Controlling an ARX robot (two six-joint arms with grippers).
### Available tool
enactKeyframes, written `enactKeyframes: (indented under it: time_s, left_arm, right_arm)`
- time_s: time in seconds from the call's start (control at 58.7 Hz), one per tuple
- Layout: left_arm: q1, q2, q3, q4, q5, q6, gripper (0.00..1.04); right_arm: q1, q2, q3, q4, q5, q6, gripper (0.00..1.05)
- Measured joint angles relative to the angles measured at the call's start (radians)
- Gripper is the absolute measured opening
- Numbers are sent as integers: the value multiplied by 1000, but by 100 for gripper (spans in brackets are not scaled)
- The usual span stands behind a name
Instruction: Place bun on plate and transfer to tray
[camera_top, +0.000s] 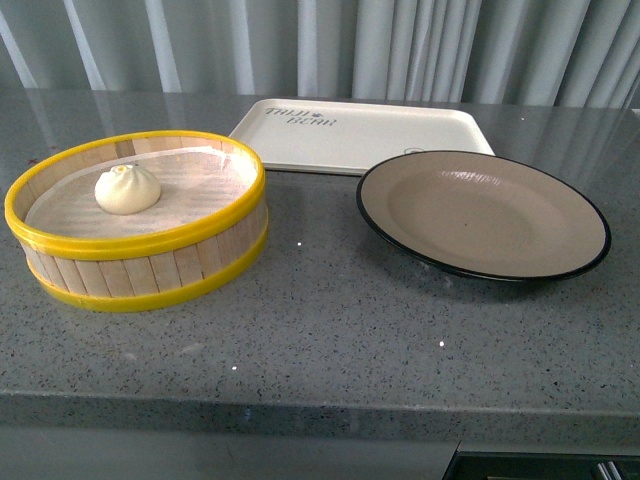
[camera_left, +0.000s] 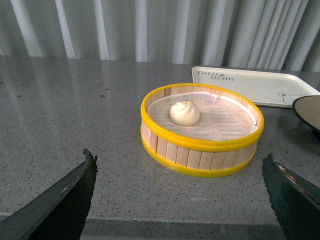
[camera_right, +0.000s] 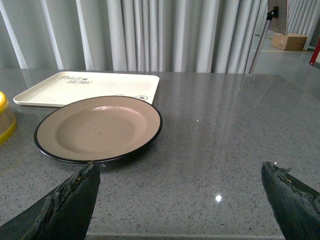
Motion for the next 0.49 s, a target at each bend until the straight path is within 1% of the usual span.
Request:
enactKeyframes:
  time_s: [0.494]
  left_arm:
    - [0,0,0,0,0,0,98]
  right_arm:
    - [0,0,0,0,0,0,96]
